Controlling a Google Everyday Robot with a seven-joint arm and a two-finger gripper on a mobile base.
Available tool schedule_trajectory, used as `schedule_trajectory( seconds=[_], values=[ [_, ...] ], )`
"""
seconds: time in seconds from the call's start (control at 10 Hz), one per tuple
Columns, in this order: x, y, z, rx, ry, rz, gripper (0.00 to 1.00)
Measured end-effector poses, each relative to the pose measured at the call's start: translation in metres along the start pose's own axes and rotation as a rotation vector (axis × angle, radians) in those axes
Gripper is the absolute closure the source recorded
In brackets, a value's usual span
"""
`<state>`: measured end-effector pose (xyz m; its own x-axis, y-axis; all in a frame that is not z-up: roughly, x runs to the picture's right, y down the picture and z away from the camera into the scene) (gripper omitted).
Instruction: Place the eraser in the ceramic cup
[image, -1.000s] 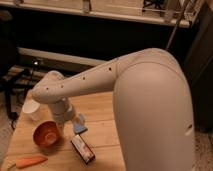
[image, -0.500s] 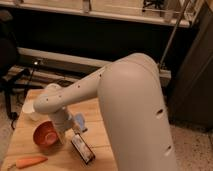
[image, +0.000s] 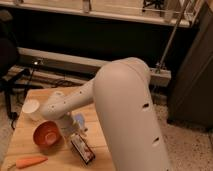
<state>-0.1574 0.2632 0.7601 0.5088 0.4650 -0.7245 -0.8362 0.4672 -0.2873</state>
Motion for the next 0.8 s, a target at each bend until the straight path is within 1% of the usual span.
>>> schedule_trajectory(
  seconds=[0.2,0.3,0.4,0.5,0.6,0.7,0.8],
  values=[
    [-0.001,0.0,0.012,-0.001,0.029,-0.024,0.35],
    [-0.003,0.0,0.014,0.0,0.035,-0.03,0.36],
    [-0.005,0.001,0.018,0.0,0.043,-0.037,0.43],
    [-0.007,0.001,0.02,0.0,0.05,-0.041,0.53],
    [-0.009,0.002,0.021,0.0,0.054,-0.044,0.62],
    [-0.011,0.003,0.021,0.0,0.058,-0.046,0.71],
    [-0.014,0.004,0.021,0.004,0.061,-0.046,0.83]
  ],
)
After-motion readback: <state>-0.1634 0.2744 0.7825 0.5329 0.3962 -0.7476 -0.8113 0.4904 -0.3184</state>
